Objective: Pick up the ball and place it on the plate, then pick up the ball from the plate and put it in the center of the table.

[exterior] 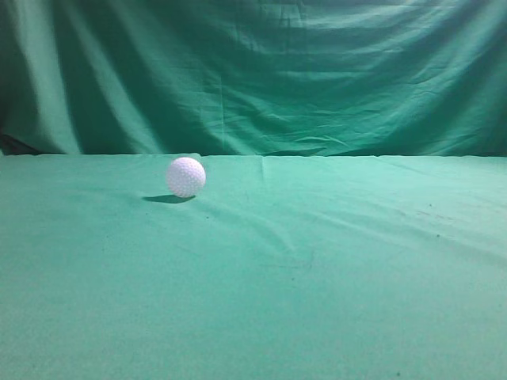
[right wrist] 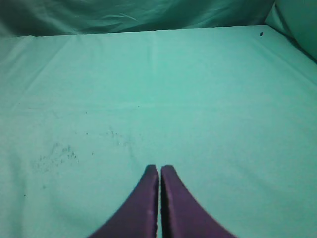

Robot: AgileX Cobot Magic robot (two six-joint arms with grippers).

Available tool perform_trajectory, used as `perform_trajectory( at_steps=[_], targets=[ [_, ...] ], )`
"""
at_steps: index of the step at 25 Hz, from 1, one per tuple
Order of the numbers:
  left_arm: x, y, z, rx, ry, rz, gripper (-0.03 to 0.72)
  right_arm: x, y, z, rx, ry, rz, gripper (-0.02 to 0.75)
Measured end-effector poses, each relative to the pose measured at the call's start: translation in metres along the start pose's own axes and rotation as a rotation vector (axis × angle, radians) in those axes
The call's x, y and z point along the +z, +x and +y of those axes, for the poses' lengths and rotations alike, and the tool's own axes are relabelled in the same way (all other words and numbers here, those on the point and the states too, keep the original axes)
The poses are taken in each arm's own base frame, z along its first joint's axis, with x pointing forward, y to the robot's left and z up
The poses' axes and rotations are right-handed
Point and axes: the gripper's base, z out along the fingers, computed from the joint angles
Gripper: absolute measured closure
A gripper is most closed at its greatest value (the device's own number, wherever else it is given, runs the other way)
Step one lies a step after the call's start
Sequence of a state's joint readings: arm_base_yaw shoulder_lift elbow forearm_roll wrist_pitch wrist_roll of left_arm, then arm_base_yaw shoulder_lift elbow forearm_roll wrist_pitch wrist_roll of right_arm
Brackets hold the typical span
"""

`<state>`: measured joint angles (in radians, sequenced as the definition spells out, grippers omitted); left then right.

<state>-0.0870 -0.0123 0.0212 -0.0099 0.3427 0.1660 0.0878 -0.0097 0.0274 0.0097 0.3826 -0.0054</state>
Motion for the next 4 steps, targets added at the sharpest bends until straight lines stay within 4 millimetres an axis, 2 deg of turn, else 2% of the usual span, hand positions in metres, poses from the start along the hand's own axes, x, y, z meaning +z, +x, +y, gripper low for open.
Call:
perform_trajectory(
  at_steps=[4],
  targets=[
    [0.0000,0.0000,0.0000,-0.002,0.000,0.000,0.688,0.0000,0.0000,0.0000,0.000,0.000,0.000,0.738]
  ],
)
